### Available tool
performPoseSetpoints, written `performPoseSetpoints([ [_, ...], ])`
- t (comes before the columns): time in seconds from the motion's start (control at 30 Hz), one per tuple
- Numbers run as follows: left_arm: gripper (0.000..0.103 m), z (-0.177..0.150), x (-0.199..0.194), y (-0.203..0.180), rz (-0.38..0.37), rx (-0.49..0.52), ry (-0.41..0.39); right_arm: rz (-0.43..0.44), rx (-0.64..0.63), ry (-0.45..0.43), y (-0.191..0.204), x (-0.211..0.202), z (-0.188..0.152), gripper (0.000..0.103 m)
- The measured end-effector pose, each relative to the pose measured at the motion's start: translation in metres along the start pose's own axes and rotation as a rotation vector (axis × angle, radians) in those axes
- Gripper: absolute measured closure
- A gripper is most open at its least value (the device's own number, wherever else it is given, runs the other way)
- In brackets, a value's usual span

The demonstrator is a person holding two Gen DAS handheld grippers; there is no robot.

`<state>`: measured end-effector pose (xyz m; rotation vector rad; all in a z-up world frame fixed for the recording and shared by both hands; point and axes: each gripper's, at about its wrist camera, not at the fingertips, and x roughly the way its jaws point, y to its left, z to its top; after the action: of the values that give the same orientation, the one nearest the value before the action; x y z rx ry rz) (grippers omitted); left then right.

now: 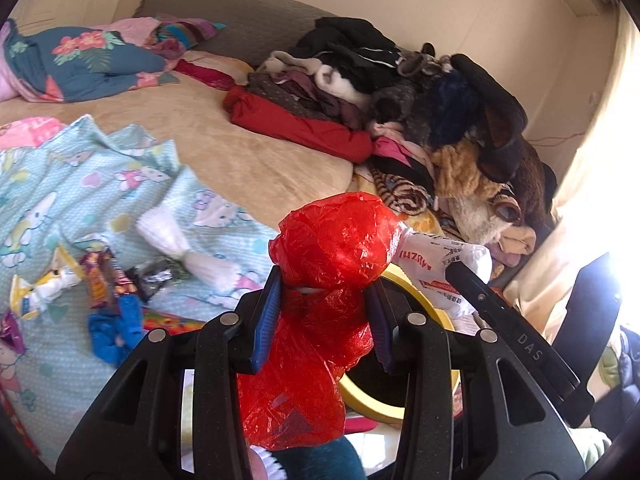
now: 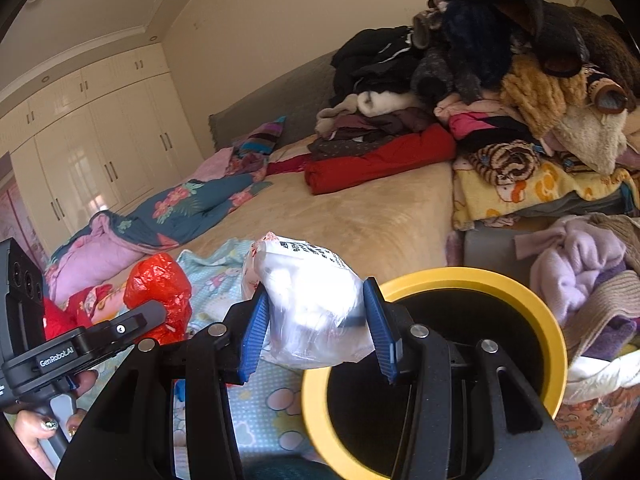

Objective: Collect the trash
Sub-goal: 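Carry both bags over the yellow-rimmed bin with both tools, then open both tools to drop the bags into the bin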

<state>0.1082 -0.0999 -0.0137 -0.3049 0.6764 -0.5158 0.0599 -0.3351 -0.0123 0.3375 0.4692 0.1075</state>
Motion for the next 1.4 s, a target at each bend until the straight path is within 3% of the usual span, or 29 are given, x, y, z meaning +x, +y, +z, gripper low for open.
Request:
performPoseSetpoints([
  [0.63,0.071,-0.015,0.049,-0.066,-0.059,0.089,0.073,-0.187,0.124,0.021,-0.077,-0.026,-0.002,0.059],
  [1.2,0.071,-0.008,0.116,-0.086,-0.025,0.105,0.137,-0.258,0.17,0.088,-0.111,-0.021,-0.014,0.058],
  [1.3,0.07,-0.008,0.128,-0.085,-0.018,0.095,0.159,-0.258,0.187,0.093,-0.117,-0.02,-0.017,0.053],
  [1.33,0.067,-0.007,0.131,-0.084,-0.025,0.089,0.17,-0.255,0.193,0.095,-0.119,-0.019,-0.017,0.049],
  [1.4,0.048,-0.006,0.131,-0.083,-0.036,0.076,0.175,-0.254,0.196,0.092,-0.12,-0.019,-0.018,0.041],
])
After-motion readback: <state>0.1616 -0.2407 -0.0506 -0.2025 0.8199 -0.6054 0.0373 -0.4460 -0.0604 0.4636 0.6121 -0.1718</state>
